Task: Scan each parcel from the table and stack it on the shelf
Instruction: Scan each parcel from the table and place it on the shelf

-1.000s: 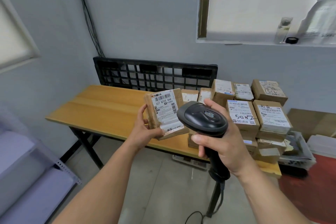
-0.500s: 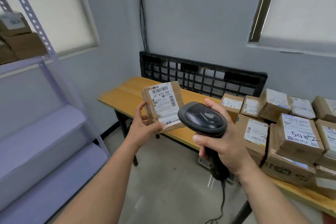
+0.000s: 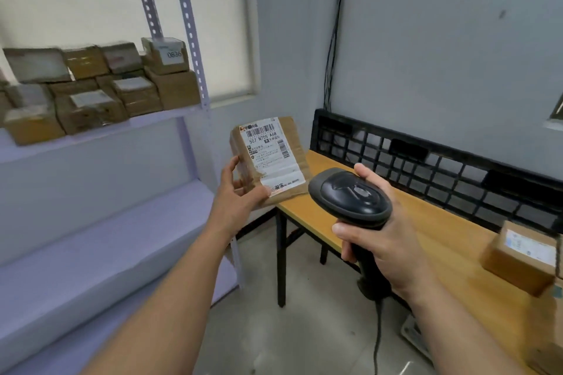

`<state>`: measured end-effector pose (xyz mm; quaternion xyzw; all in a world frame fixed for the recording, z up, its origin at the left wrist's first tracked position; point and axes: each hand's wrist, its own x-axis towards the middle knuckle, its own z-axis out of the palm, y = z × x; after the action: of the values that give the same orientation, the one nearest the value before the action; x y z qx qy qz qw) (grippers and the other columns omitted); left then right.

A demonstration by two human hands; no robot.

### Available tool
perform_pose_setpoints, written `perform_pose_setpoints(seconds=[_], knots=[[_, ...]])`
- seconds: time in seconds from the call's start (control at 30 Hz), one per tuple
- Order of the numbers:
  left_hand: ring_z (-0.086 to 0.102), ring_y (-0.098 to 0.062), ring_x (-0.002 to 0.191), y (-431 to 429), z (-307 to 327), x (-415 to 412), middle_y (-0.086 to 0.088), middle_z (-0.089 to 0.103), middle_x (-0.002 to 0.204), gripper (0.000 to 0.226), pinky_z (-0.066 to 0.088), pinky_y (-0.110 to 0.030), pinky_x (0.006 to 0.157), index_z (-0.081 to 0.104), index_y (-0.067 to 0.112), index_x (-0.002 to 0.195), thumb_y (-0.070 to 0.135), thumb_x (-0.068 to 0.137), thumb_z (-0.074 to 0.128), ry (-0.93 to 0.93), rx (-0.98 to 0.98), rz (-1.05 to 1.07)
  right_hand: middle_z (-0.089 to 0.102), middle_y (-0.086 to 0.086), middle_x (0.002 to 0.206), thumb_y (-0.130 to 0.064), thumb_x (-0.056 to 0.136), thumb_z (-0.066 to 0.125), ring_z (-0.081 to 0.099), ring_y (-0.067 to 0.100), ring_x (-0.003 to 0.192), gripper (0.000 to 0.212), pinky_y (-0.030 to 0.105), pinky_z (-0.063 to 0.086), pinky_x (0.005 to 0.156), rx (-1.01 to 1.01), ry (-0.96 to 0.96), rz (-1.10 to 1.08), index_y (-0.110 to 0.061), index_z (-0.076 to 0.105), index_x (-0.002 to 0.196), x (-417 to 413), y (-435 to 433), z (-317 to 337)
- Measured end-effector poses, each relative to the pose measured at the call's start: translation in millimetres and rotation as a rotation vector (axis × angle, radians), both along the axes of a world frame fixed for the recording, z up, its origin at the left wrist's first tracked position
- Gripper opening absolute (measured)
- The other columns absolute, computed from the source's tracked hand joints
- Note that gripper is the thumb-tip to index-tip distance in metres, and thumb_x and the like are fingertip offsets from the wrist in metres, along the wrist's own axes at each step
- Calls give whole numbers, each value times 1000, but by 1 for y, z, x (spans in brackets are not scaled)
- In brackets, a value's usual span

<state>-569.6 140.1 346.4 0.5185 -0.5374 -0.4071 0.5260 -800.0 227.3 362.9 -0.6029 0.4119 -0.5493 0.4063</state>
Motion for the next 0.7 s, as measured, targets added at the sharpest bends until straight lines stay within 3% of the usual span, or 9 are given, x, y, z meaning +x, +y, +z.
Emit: perform_pose_setpoints(seconds=[0.17, 0.33, 0.53, 0.7], knots=[[62, -17, 107, -38, 14, 78, -6, 62, 122, 85, 51, -39, 93, 30, 42, 139, 29, 70, 77, 1, -4, 97, 71, 5, 103, 14, 72, 74, 58, 31, 48, 88, 40, 51, 46, -17, 8, 69, -42, 43, 133, 74, -51, 7], [60, -16, 106, -74, 28, 150, -5, 60, 125, 74, 51, -35, 92, 29, 38, 142, 18, 84, 70, -11, -47, 167, 68, 14, 100, 6, 68, 80, 58, 33, 49, 88, 38, 52, 45, -18, -44, 116, -45, 48, 132, 140, -98, 6], [61, -17, 106, -118, 60, 223, -5, 60, 124, 74, 51, -42, 95, 28, 38, 146, 23, 85, 69, -9, -76, 246, 71, 3, 99, 16, 71, 74, 58, 29, 47, 87, 33, 50, 44, -10, -68, 177, -39, 47, 133, 204, -144, 10], [59, -18, 110, -155, 93, 269, 1, 55, 130, 79, 50, -45, 98, 25, 36, 149, 31, 84, 68, 0, -94, 334, 70, 6, 101, -2, 61, 80, 60, 30, 48, 85, 32, 49, 45, -12, -80, 213, -49, 52, 125, 238, -182, 15]])
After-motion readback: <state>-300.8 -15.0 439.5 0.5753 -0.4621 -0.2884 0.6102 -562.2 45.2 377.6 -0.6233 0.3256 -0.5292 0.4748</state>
